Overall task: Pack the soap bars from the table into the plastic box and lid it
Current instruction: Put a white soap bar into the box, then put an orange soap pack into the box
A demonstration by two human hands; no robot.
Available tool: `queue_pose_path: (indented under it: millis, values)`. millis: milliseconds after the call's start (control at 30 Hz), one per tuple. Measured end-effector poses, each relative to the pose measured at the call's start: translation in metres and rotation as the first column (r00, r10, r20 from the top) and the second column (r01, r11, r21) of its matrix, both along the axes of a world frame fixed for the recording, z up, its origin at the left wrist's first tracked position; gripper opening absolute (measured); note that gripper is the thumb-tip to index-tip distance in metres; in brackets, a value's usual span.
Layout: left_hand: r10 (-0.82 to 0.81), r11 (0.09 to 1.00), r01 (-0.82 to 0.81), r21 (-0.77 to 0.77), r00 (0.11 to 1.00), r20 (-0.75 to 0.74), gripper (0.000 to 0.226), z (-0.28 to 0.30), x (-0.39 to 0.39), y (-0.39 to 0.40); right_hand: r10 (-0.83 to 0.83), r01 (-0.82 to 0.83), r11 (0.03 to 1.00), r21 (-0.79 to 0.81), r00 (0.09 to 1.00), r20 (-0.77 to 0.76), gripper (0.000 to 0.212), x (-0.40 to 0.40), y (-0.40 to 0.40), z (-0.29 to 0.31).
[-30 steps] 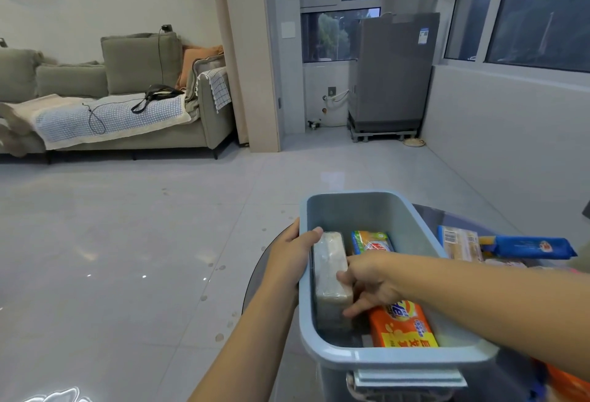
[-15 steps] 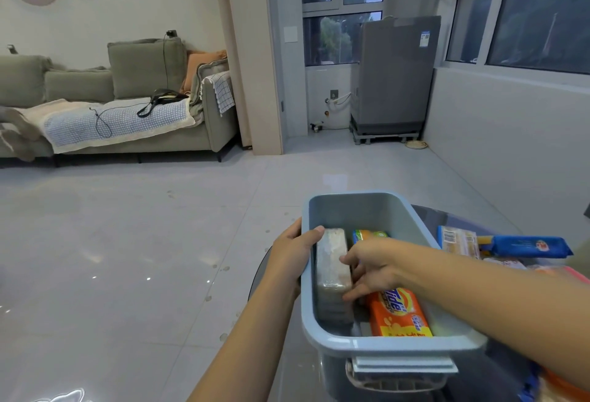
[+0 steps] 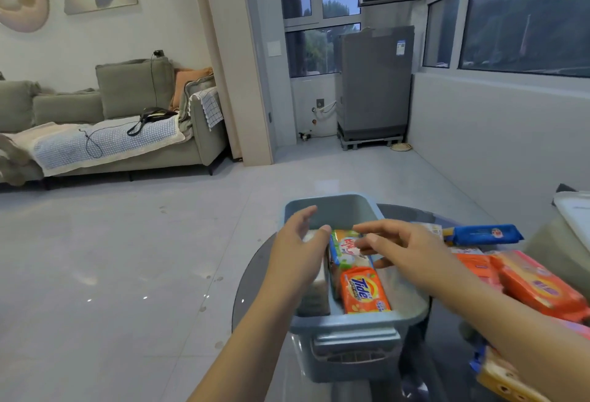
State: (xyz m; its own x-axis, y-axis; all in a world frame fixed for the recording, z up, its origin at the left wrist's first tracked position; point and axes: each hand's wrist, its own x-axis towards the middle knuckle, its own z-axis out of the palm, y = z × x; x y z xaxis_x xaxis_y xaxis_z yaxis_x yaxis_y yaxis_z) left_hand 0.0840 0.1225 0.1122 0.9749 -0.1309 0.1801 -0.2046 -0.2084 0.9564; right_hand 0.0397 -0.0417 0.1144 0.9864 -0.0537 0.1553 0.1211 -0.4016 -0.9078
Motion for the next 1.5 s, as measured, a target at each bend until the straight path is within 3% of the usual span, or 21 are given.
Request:
queue_pose_path:
  millis: [200, 500, 600, 800, 967, 1033, 1200, 1367, 1500]
  values:
    - [-0.145, 0.988, 0.142, -0.066, 0.989, -0.033, 0.032, 0.004, -0.033, -0.058, -0.17, 0.171, 0.985, 0.01, 0.975, 0.146, 0.023, -0.036, -0.048, -0.003]
    - [-0.345, 0.936, 0.335, -0.107, 0.934, -0.092, 0.026, -0.016, -0.06, -0.162, -0.392, 0.388, 0.919, 0.067, 0.918, 0.057, 0.023, -0.065, -0.122, -0.034]
    - [-0.315, 0.949, 0.31, -0.059, 0.941, -0.119, 0.033, -0.029, -0.061, -0.185, -0.422, 0.421, 0.906, 0.049, 0.906, 0.021, 0.021, -0.067, -0.139, -0.048]
    - [-0.242, 0.969, 0.247, 0.002, 0.95, -0.198, 0.034, -0.065, -0.052, -0.205, -0.441, 0.425, 0.888, -0.177, 0.895, -0.066, 0.017, -0.06, -0.164, -0.068]
    - [0.052, 0.947, -0.004, 0.322, 0.989, -0.142, 0.045, -0.092, -0.033, -0.209, -0.449, 0.394, 0.866, -0.307, 0.884, -0.132, 0.029, -0.048, -0.169, -0.079]
    - [0.122, 0.933, -0.052, 0.356, 0.977, -0.177, 0.054, -0.099, -0.024, -0.207, -0.429, 0.376, 0.882, -0.282, 0.89, -0.154, 0.033, -0.041, -0.166, -0.083]
    - [0.077, 0.989, -0.036, 0.145, 0.954, -0.29, 0.064, -0.113, -0.009, -0.203, -0.457, 0.417, 0.879, -0.229, 0.874, -0.163, 0.041, -0.028, -0.157, -0.086]
    - [0.073, 0.997, -0.062, 0.05, 0.962, -0.264, 0.057, -0.112, -0.018, -0.199, -0.488, 0.48, 0.873, -0.089, 0.851, -0.194, 0.037, -0.034, -0.155, -0.083]
    - [0.02, 1.0, -0.022, -0.007, 0.976, -0.217, 0.051, -0.107, -0.037, -0.192, -0.523, 0.514, 0.852, -0.099, 0.829, -0.199, 0.029, -0.053, -0.163, -0.076]
